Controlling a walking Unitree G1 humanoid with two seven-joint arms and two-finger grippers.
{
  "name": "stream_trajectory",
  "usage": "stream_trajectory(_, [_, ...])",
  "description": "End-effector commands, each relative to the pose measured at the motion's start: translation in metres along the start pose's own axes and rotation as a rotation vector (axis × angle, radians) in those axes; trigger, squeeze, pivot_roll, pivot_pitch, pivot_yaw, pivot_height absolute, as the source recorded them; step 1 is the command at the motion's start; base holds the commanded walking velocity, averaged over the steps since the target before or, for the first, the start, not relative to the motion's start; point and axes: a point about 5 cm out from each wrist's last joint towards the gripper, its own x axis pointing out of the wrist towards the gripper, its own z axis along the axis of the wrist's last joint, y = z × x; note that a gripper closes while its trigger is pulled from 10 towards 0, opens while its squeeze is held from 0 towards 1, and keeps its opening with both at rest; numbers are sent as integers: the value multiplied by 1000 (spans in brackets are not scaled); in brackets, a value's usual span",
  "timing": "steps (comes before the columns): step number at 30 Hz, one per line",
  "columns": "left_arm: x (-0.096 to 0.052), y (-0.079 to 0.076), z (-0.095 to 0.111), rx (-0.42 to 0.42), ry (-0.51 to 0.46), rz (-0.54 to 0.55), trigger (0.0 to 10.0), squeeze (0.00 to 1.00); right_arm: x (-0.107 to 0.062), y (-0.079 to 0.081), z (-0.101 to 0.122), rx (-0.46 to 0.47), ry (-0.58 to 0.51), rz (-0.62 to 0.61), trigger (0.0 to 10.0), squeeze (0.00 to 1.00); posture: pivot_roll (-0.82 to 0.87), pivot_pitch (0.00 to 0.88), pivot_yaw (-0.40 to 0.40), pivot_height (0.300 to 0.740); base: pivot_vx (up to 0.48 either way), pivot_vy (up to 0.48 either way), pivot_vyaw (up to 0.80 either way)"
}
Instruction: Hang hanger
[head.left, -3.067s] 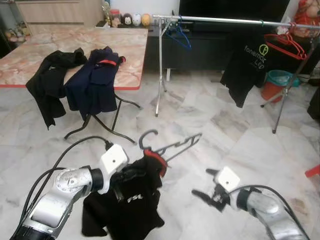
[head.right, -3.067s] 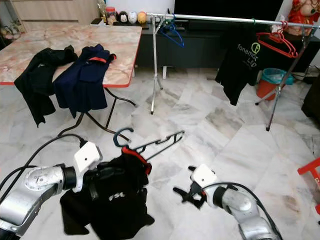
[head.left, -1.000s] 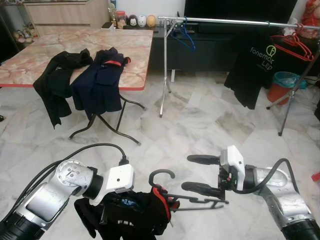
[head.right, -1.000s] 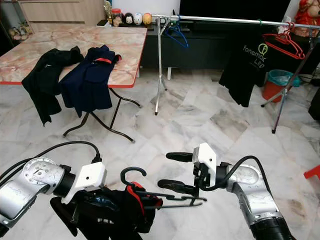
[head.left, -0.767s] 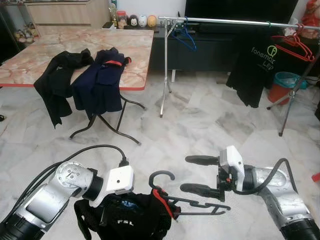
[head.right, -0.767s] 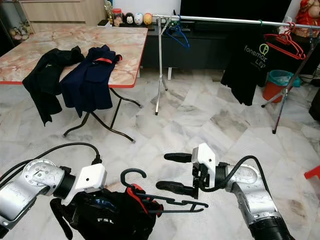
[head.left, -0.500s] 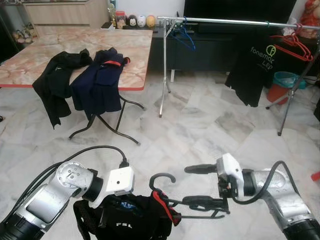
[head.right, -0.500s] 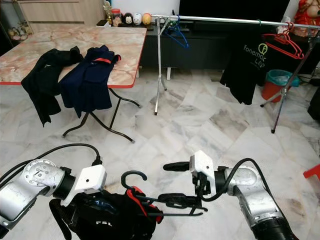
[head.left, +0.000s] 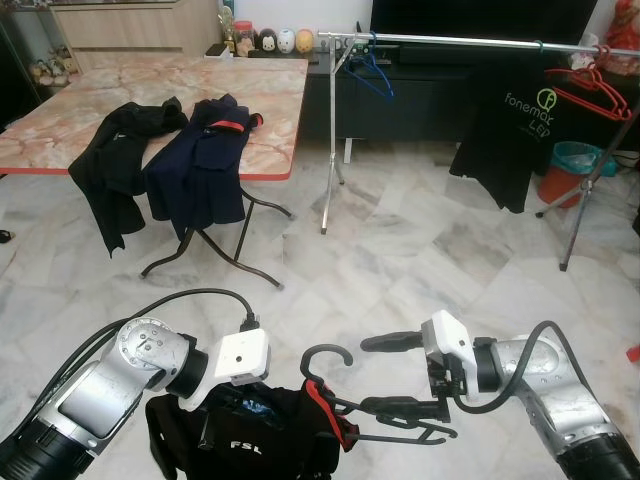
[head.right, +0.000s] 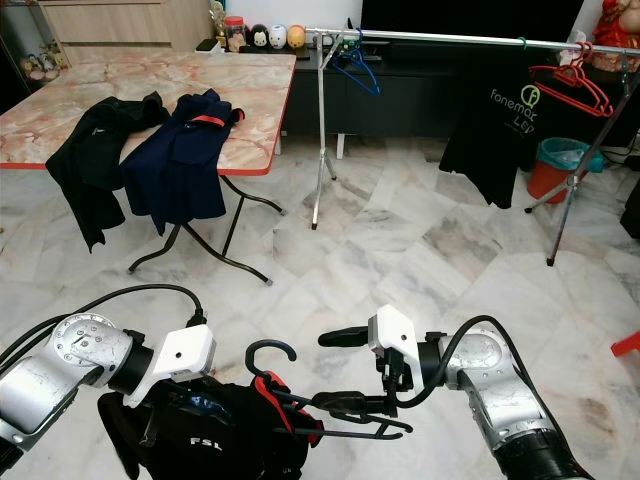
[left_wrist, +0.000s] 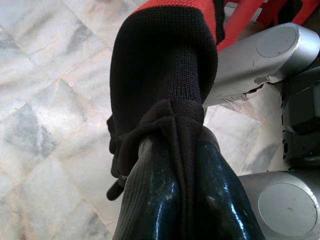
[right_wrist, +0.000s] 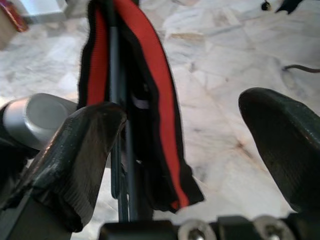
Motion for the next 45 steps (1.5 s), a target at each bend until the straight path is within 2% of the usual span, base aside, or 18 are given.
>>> stream_trajectory(1, [-3, 6, 17, 68, -39, 18, 10000, 0, 10, 6, 1, -5, -6, 58, 10000, 0, 98, 11, 33, 740, 0, 0, 0])
stream_trajectory(3, [-4, 6, 16, 62, -39, 20, 10000, 0, 9, -1, 4, -19, -17, -9, 10000, 0, 94, 20, 38, 740, 0, 0, 0])
stream_trajectory(5, [-4, 5, 16, 61, -38, 18, 10000, 0, 6, -3, 6, -12, -32, -23, 10000, 0, 95, 20, 38, 740, 0, 0, 0])
stream_trajectory(9, [-5, 5, 16, 55, -39, 25, 10000, 0, 1, -18, 13, -62, -71, -178, 10000, 0, 92, 28, 44, 740, 0, 0, 0])
stream_trajectory(11, [-5, 5, 15, 49, -38, 20, 10000, 0, -2, -25, 16, -39, -110, -243, 10000, 0, 94, 31, 47, 740, 0, 0, 0])
stream_trajectory(15, [-6, 5, 15, 50, -38, 18, 10000, 0, 2, -13, 16, -24, -116, -139, 10000, 0, 96, 32, 51, 740, 0, 0, 0])
stream_trajectory(30, [-7, 4, 14, 44, -33, 8, 10000, 0, -2, 9, 13, 47, -110, 53, 10000, 0, 97, 36, 55, 740, 0, 0, 0])
stream_trajectory(35, [-7, 4, 14, 44, -35, 6, 10000, 0, -1, 9, 7, 43, -62, 40, 10000, 0, 97, 36, 54, 740, 0, 0, 0])
stream_trajectory(37, [-6, 4, 15, 43, -36, 6, 10000, 0, 2, 11, -3, 29, 16, 52, 10000, 0, 100, 39, 53, 740, 0, 0, 0])
stream_trajectory(45, [-6, 3, 15, 43, -37, 9, 10000, 0, 12, 5, -4, 19, -5, -29, 10000, 0, 103, 40, 53, 740, 0, 0, 0])
